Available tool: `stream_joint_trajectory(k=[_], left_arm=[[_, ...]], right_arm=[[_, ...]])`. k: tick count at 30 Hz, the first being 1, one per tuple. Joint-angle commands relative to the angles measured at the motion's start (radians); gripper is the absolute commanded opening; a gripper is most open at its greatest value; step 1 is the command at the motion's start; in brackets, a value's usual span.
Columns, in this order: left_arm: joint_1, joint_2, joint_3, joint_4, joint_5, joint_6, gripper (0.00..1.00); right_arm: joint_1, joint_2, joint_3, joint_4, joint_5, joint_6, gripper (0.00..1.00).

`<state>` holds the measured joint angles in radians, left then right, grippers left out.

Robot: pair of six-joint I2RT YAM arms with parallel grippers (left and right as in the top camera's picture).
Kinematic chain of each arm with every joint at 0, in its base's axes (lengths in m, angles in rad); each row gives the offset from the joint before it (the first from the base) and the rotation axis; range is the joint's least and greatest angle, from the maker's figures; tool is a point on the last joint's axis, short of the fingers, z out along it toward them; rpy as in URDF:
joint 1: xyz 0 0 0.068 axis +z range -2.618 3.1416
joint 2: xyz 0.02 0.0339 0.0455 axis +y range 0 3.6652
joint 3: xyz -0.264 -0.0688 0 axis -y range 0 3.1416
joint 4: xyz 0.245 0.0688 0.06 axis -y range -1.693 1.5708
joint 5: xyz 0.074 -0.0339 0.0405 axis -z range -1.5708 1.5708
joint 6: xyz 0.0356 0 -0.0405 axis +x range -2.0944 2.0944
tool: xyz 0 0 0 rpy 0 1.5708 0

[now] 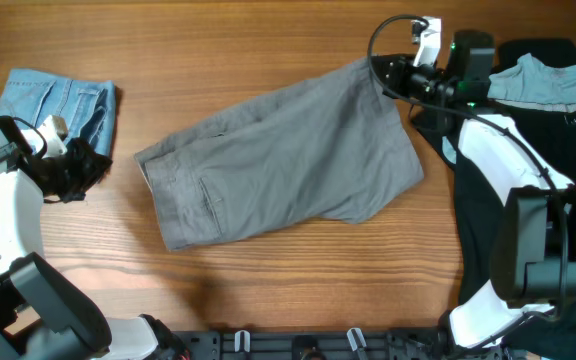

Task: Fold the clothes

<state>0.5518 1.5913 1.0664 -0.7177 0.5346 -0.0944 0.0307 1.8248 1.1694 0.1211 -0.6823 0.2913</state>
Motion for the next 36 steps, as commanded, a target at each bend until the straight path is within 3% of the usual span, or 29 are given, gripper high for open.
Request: stream_joint_trajectory(k=[1,2,3,4,5,10,16,20,21,22,24,27,32,36], left_arm=[[-0.034,0.006,-0.003,-0.018,0.056,0.010,0.57],[-0.071,0.023,-0.007,-0.025,0.055,0.013,0.71],[-0.102,0.040,-0.015,-0.019,0.053,0.013,0.67],[-0.139,0.069,-0.022,-0.014,0.032,0.013,0.53],[-0.172,0.106,-0.023,-0.013,0.008,0.013,0.51],[-0.207,0.211,-0.023,-0.008,-0.088,0.008,0.60],[-0.196,0.211,-0.023,-0.003,-0.113,0.008,0.59],[-0.224,0.232,-0.033,0.057,0.053,-0.007,0.46],[-0.229,0.237,-0.036,0.060,0.051,-0.022,0.39],[-0.232,0.240,-0.042,0.057,0.052,-0.025,0.18],[-0.228,0.240,-0.046,0.048,0.052,-0.025,0.04],[-0.193,0.216,-0.045,0.037,0.053,-0.056,0.04],[-0.065,0.009,-0.045,0.023,0.048,-0.071,0.04],[-0.076,-0.022,-0.047,0.030,0.009,-0.071,0.04]], right_arm=[[0.039,-0.008,0.008,-0.014,0.085,0.005,0.05],[0.043,-0.007,0.008,-0.018,0.093,0.005,0.05],[0.043,-0.007,0.008,-0.018,0.093,0.005,0.05],[0.043,-0.007,0.008,-0.018,0.093,0.008,0.05],[0.043,-0.007,0.008,-0.018,0.093,0.020,0.05],[0.043,-0.007,0.008,-0.048,0.092,0.026,0.05],[0.043,-0.007,0.008,-0.055,0.093,0.023,0.05],[0.043,-0.007,0.008,-0.055,0.122,0.024,0.05],[0.043,-0.007,0.008,-0.055,0.127,0.024,0.05],[0.043,-0.007,0.008,-0.055,0.130,0.024,0.05],[0.043,-0.007,0.008,-0.055,0.130,0.024,0.05],[0.043,-0.007,0.009,-0.046,0.140,0.024,0.04],[0.043,-0.007,0.009,-0.007,0.193,0.027,0.04],[0.045,-0.002,0.009,0.079,0.239,0.054,0.04]])
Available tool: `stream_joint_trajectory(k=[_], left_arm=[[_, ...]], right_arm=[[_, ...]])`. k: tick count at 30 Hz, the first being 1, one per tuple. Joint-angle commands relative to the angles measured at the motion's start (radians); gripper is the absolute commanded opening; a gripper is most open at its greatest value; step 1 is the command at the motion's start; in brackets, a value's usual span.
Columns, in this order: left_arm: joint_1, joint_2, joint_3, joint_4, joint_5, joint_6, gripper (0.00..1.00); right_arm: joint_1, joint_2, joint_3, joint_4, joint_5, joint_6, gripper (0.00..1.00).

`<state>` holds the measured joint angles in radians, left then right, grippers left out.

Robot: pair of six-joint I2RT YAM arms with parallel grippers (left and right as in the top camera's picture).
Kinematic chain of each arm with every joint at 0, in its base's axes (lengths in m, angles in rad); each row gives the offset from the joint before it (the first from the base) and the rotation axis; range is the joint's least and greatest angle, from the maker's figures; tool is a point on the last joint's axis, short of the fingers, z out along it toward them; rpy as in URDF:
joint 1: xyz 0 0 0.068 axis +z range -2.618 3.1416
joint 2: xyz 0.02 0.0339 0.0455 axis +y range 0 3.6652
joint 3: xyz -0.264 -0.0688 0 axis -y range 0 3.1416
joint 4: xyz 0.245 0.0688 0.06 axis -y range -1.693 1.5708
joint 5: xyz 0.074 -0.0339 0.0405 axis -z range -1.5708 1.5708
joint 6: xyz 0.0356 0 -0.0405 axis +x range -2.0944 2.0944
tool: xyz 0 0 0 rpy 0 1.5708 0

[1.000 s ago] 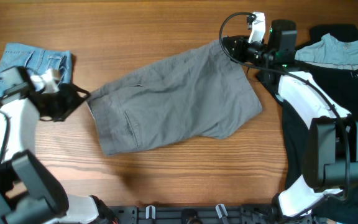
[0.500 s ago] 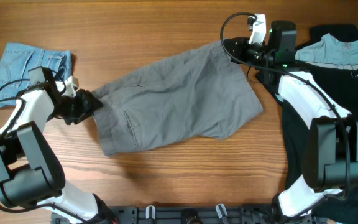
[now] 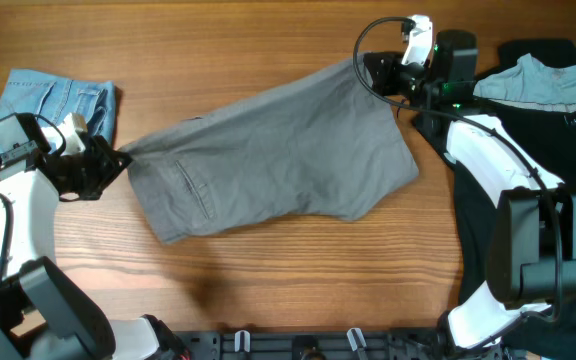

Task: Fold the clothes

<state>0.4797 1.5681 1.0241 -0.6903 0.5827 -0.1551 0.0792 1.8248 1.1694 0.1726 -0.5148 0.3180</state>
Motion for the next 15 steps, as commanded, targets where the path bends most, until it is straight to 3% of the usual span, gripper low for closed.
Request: stream_joint_trajectory(k=[1,2,3,4,5,6,7,8,9,13,15], left_arm=[[-0.022,0.019,-0.006,0.003,-0.072,-0.010,0.04],[-0.033,0.031,-0.006,0.004,-0.090,-0.010,0.04],[-0.045,0.045,-0.006,0.008,-0.119,-0.010,0.04],[-0.055,0.060,-0.006,0.021,-0.154,-0.010,0.10],[-0.060,0.072,-0.006,0.031,-0.173,-0.010,0.13],[-0.060,0.086,-0.006,0.041,-0.177,-0.010,0.29],[-0.060,0.100,-0.006,0.032,-0.176,-0.010,0.31],[-0.060,0.111,-0.008,0.013,-0.177,-0.010,0.36],[-0.060,0.115,-0.012,-0.006,-0.177,-0.010,0.48],[-0.060,0.073,0.012,-0.136,-0.095,0.061,0.46],[-0.068,-0.018,0.051,-0.209,0.006,0.100,0.42]], right_arm=[[-0.003,0.013,0.009,0.053,0.093,0.033,0.04],[-0.003,0.023,0.009,0.062,0.093,0.034,0.05],[-0.003,0.042,0.009,0.070,0.093,0.033,0.12],[-0.003,0.060,0.009,0.074,0.093,0.033,0.45],[-0.003,0.072,0.009,0.073,0.093,0.023,0.71],[-0.006,0.084,0.009,0.055,0.093,0.022,0.86],[-0.011,0.088,0.008,0.023,0.093,0.015,0.99],[-0.018,0.087,0.009,-0.014,0.088,-0.007,1.00],[-0.027,0.082,0.009,-0.057,0.064,-0.032,1.00],[-0.080,0.002,0.009,-0.275,-0.147,-0.057,0.99],[-0.083,-0.068,0.009,-0.489,-0.167,-0.100,0.90]])
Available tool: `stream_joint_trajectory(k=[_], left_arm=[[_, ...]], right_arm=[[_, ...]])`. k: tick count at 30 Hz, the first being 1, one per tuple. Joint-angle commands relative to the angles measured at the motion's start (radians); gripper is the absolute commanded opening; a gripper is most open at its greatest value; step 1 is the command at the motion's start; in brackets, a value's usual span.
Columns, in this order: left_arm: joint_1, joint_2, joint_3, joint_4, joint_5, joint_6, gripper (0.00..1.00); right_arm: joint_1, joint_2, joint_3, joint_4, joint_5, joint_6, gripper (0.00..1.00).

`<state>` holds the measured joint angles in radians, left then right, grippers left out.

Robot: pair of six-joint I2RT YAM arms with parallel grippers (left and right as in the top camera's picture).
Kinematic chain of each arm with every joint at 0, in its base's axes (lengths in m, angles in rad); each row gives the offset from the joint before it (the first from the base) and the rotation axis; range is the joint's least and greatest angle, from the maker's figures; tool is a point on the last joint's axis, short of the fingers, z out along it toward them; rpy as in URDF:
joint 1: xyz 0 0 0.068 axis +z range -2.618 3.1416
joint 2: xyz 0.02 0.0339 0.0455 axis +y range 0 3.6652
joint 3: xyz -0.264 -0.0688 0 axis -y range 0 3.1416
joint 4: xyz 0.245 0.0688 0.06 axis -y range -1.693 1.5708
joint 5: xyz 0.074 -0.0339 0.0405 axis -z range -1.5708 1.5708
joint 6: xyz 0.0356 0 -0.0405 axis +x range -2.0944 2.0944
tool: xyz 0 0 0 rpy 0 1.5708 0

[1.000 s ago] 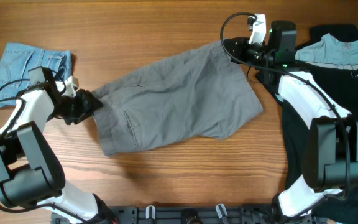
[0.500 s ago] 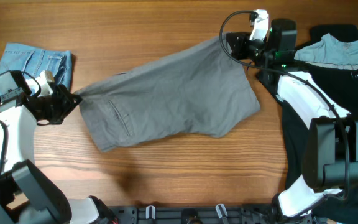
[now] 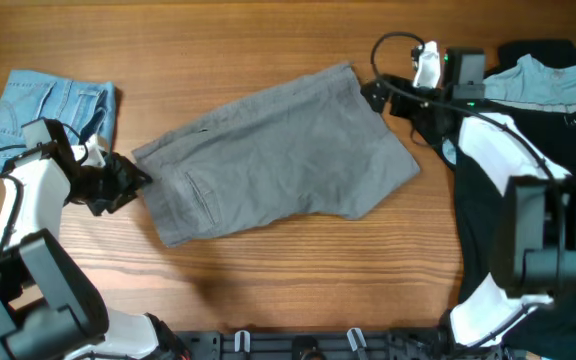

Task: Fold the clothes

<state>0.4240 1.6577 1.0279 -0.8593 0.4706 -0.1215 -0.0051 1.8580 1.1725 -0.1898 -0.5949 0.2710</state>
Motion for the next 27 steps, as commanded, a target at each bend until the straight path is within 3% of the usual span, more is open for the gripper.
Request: stream_joint_trajectory(k=[1,2,3,4,5,8,10,12,15,19,21,23,24,26,27], left_arm=[[-0.024,-0.145,0.048,-0.054,0.124,0.066,0.39],[-0.043,-0.177,0.048,-0.075,0.116,0.066,0.32],[-0.075,-0.201,0.047,-0.108,0.091,0.066,0.20],[-0.102,-0.204,0.039,-0.132,0.062,0.066,0.09],[-0.136,-0.200,0.006,-0.141,0.025,0.061,0.04],[-0.179,-0.188,-0.143,-0.064,-0.118,-0.075,0.04],[-0.175,-0.186,-0.319,0.091,-0.135,-0.191,0.04],[-0.169,-0.186,-0.395,0.150,-0.211,-0.281,0.04],[-0.131,-0.186,-0.407,0.193,-0.325,-0.357,0.04],[-0.061,-0.186,-0.398,0.410,-0.332,-0.343,0.04],[-0.061,-0.186,-0.328,0.428,-0.268,-0.253,0.04],[-0.061,-0.186,-0.229,0.323,-0.210,-0.195,0.10],[-0.061,-0.186,-0.171,0.238,-0.160,-0.164,0.26],[-0.061,-0.186,-0.138,0.111,-0.111,-0.145,0.78],[-0.061,-0.183,-0.143,0.073,-0.111,-0.124,0.90]], right_arm=[[0.001,-0.113,0.006,-0.213,-0.057,-0.053,0.78],[0.001,-0.115,0.006,-0.334,0.010,-0.018,0.70],[0.002,-0.109,0.003,-0.441,0.068,0.000,0.51],[0.005,-0.101,-0.007,-0.512,0.106,-0.003,0.26],[0.011,-0.091,-0.020,-0.555,0.137,-0.002,0.13],[0.014,-0.066,-0.095,-0.556,0.314,0.100,0.10],[0.013,-0.046,-0.178,-0.453,0.349,0.123,0.25],[0.013,-0.045,-0.229,-0.372,0.377,0.135,0.10],[0.010,-0.046,-0.243,-0.457,0.445,0.237,0.04],[0.010,-0.100,-0.243,-0.604,0.484,0.251,0.04],[0.011,-0.194,-0.243,-0.620,0.431,0.182,0.09],[0.011,-0.294,-0.243,-0.628,0.358,0.144,0.27],[0.011,-0.347,-0.243,-0.626,0.341,0.140,0.36],[0.011,-0.436,-0.243,-0.594,0.292,0.101,0.52],[0.012,-0.455,-0.243,-0.549,0.212,0.006,0.52]])
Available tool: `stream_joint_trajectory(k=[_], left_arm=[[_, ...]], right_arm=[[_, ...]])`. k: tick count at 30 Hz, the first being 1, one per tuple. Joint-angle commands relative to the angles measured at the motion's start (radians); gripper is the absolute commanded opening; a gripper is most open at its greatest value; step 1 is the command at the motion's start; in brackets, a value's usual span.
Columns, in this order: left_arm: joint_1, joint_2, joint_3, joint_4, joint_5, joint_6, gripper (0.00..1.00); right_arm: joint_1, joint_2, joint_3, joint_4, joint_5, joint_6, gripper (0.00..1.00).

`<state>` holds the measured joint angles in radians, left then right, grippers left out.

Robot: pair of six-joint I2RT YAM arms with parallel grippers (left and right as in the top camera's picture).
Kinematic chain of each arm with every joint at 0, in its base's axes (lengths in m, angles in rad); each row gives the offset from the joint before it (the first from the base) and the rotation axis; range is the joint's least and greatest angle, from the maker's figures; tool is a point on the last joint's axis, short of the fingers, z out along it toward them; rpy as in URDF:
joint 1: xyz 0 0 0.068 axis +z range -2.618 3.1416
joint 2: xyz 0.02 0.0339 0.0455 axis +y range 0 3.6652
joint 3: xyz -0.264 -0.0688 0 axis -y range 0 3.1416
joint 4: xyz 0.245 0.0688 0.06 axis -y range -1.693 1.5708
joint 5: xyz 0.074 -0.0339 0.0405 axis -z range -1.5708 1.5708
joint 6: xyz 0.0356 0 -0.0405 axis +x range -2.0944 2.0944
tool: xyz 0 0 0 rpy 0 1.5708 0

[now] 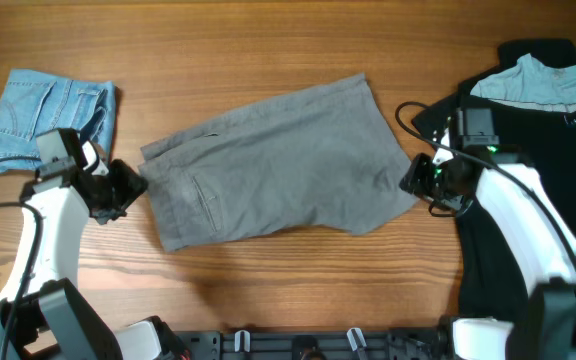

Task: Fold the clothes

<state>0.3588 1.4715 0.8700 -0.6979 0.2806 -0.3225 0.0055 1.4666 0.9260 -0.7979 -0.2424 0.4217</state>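
Observation:
Grey shorts (278,160) lie spread in the middle of the table, with the waistband to the left and the leg hems to the right. My left gripper (133,188) sits at the waistband's left edge, touching or nearly touching the cloth. At the right edge of the shorts, near the front corner of the leg, is my right gripper (413,180). From overhead its fingers blend into the dark cloth behind them. The jaw opening of neither gripper can be made out.
Folded blue denim (53,112) lies at the far left, just behind the left arm. A pile of black clothes (558,150) with a pale blue-grey shirt (543,78) on top fills the right side, under the right arm.
My right gripper has moved from the far right corner of the shorts to their right edge, nearer the front. The far hem has shifted slightly right. The left gripper has stayed at the waistband.
At first my left gripper was beside the denim, off the shorts, and the right was at their far right corner. Then the left was at the waistband corner with the cloth drawn left. Then the shorts lay flatter. Now the grippers flank the shorts left and right.

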Motion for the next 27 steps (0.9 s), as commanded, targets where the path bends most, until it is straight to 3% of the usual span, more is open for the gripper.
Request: stream_joint_trajectory(k=[1,2,6,11,14,18,21,22,27], left_arm=[[0.003,0.004,0.007,-0.102,0.086,0.107,0.99],[0.003,0.005,-0.014,-0.102,0.091,0.144,1.00],[0.000,0.080,-0.064,-0.055,0.242,0.260,1.00],[-0.015,0.260,-0.064,0.034,0.209,0.271,0.91],[-0.037,0.312,-0.064,0.110,0.235,0.293,0.66],[-0.128,0.315,-0.064,0.150,0.228,0.293,0.50],[-0.201,0.315,-0.064,0.126,0.106,0.280,0.08],[-0.204,0.315,-0.064,0.108,0.091,0.276,0.04],[-0.151,0.263,-0.002,-0.062,-0.027,0.237,0.04]], right_arm=[[0.004,-0.066,0.003,0.082,-0.191,-0.201,0.52],[0.012,-0.058,0.003,0.110,-0.258,-0.267,0.52],[0.068,0.023,0.003,0.177,-0.272,-0.294,0.52],[0.146,0.184,0.003,0.238,-0.320,-0.376,0.51],[0.155,0.275,0.003,0.274,-0.319,-0.383,0.50],[0.155,0.312,0.003,0.284,-0.319,-0.394,0.50],[0.155,0.312,0.003,0.290,-0.319,-0.395,0.50],[0.155,0.312,0.003,0.290,-0.319,-0.394,0.47],[0.155,0.312,0.003,0.278,-0.320,-0.393,0.43]])
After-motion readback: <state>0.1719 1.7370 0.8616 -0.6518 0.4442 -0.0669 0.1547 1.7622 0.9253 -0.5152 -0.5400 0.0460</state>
